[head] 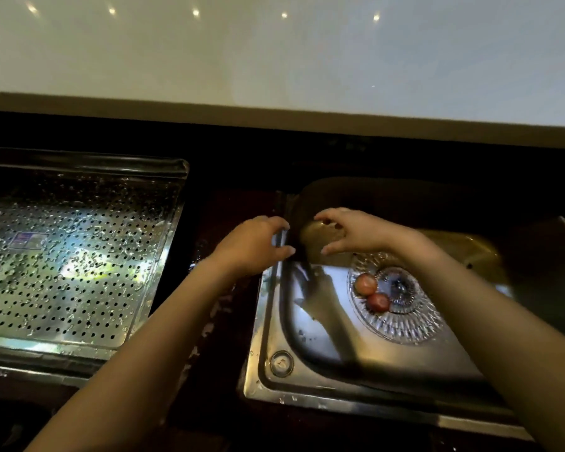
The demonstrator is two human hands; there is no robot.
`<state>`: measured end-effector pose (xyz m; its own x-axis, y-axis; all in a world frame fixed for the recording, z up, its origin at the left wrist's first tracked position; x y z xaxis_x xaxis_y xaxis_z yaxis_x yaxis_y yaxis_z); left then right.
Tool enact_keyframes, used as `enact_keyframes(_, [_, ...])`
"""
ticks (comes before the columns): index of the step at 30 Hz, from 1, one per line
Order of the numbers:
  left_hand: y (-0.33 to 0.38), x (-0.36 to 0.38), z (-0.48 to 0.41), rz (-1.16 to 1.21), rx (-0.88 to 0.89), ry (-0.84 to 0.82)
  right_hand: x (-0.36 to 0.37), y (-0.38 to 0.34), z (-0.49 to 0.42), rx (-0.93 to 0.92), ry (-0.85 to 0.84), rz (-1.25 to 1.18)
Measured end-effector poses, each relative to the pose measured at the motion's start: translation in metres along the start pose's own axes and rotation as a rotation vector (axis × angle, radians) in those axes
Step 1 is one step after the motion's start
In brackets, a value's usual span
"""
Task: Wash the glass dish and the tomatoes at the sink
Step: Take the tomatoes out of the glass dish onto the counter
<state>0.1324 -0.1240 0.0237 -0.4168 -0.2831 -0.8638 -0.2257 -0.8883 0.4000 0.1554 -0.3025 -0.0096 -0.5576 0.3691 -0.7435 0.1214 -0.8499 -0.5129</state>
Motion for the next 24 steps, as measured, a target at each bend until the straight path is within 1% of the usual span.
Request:
enact_keyframes(4, [0.041, 0.014, -0.023, -0.066, 0.102, -0.215, -0.007, 0.043, 0.030, 0.148, -0.075, -0.031])
enact_keyframes(8, [0.076, 0.043, -0.048, -0.128, 0.143, -0.303, -0.003, 0.092, 0.060, 0.276, -0.123, -0.104])
enact_keyframes(11, [0.097, 0.073, -0.065, -0.136, 0.184, -0.406, 0.008, 0.126, 0.075, 0.329, -0.146, -0.147])
enact_keyframes(15, [0.108, 0.119, -0.083, -0.115, 0.186, -0.520, 0.032, 0.164, 0.089, 0.385, -0.150, -0.201])
enact_keyframes(17, [0.108, 0.140, -0.093, -0.103, 0.166, -0.547, 0.046, 0.181, 0.092, 0.395, -0.129, -0.204])
enact_keyframes(19, [0.104, 0.158, -0.102, -0.099, 0.143, -0.540, 0.062, 0.195, 0.094, 0.403, -0.113, -0.210])
enact_keyframes(24, [0.092, 0.202, -0.123, -0.136, 0.093, -0.455, 0.106, 0.211, 0.086, 0.392, -0.044, -0.272])
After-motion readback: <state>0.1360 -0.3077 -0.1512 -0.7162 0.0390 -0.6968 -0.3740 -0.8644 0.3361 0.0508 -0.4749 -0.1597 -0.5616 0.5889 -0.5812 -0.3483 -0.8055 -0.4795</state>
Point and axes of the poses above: each hand's wrist, its own z-axis away from the middle knuckle, its own x-axis out of the palm, y = z × x, the point moved 4 cm from there along -z, towards the middle knuckle, and after that the axes turned 2 degrees about -z, right-handed, at the moved point
